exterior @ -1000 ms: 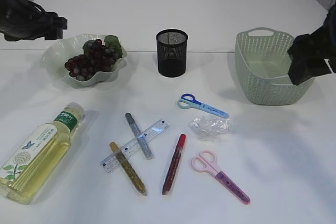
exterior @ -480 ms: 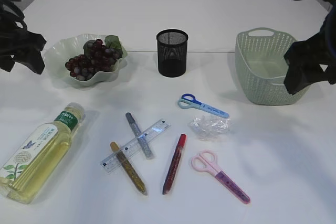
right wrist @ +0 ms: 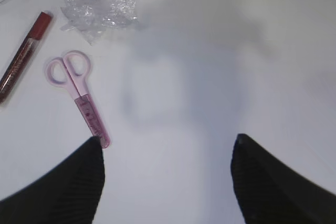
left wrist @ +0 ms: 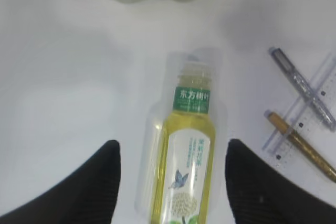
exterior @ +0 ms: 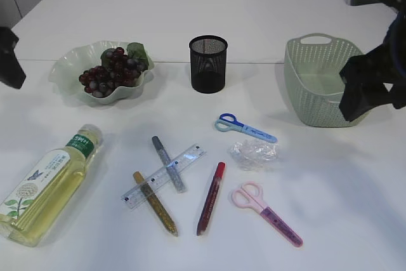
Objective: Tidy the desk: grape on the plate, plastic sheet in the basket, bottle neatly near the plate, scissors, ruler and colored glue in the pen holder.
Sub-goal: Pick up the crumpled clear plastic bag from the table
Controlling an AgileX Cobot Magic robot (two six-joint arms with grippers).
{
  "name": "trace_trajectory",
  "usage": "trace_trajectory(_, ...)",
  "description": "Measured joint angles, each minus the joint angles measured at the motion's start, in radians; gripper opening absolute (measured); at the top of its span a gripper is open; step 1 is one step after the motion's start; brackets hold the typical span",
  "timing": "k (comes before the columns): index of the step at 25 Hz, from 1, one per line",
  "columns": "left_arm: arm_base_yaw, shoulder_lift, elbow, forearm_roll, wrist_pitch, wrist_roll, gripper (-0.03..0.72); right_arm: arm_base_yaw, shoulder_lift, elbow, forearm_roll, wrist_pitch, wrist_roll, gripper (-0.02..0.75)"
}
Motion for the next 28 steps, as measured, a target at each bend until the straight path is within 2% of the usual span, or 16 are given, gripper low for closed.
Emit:
trace_trajectory(7,0.0,-0.13,0.14,-0.008,0.041,0.0,0.454,0.131,0.064,-0.016,0.0,-0.052,-0.009,0.585)
trace_trajectory(11,0.0,-0.185,0.178,-0.008,0.048,0.0,0.446,0.173,0.183,-0.071,0.0,-0.06,-0.011,0.585)
trace_trajectory(22,0.0,-0.199,0.188,-0.008,0.051,0.0,0.441,0.201,0.57,-0.369,0.0,-0.063,-0.085,0.597)
trace_trajectory(28,0.0,-0.199,0.188,-0.008,0.051,0.0,0.438,0.201,0.708,-0.454,-0.022,-0.052,-0.119,0.598)
